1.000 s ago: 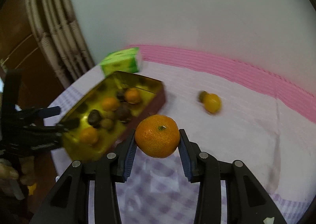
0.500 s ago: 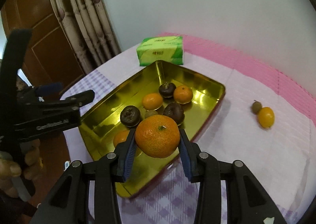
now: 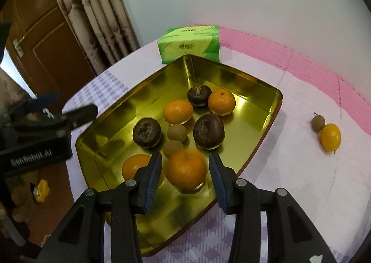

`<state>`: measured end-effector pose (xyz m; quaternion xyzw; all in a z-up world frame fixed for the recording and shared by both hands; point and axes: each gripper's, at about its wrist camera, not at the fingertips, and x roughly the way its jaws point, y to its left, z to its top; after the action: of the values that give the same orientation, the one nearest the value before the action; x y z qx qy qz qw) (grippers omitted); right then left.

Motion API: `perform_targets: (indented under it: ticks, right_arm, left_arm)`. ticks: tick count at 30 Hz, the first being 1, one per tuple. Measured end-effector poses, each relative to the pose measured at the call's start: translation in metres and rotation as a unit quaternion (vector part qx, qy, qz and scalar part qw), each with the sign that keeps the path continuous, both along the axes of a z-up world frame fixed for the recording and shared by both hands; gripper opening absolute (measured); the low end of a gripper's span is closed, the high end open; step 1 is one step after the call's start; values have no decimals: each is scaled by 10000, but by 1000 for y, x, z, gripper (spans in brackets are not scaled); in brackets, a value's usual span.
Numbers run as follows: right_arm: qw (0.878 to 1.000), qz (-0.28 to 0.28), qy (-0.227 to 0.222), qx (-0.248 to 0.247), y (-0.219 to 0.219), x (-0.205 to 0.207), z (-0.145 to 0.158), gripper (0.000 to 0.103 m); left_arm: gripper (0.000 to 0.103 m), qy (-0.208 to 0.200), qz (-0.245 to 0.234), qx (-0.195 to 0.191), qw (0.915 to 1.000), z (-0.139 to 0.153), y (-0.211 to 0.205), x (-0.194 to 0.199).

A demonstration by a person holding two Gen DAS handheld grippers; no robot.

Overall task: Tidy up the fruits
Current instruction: 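Lower the mandarin into the tray and open the right gripper, then reach the right gripper to the yellow lemon on the cloth and close on it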

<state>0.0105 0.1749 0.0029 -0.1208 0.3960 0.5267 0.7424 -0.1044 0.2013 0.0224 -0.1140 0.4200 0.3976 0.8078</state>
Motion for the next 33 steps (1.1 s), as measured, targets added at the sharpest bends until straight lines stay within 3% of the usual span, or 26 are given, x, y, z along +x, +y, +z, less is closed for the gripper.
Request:
perform_targets:
  ticks: [4,10,19,24,27,33]
  right_arm:
    - [9993,-238,67,272,-17,10,10,47]
    - [9937,-913,204,616,-77,35,13,54]
    - [9828,-1800,325,270,-151,73,-27,55]
    - [9841,-1760,80,207,-147,90,-22,56]
    - [9863,-1635,-158,142,-130,100,-17,63]
    - [9876,-1516,-379,-133,-95,133,-23,64]
  left_arm:
    - [92,35,-16,-17,10000,-2,-1,1]
    - [92,37,-65,-36,10000,-2,-5,2]
    - [93,104,-138,-62,9998,-6,-12,6]
    - [93,182,-152,-86,9997,-10,-14,8]
    - [94,219,-153,-102,9996,-12,-13,9]
    - [94,207,-142,-205,9995,-15,-10,9]
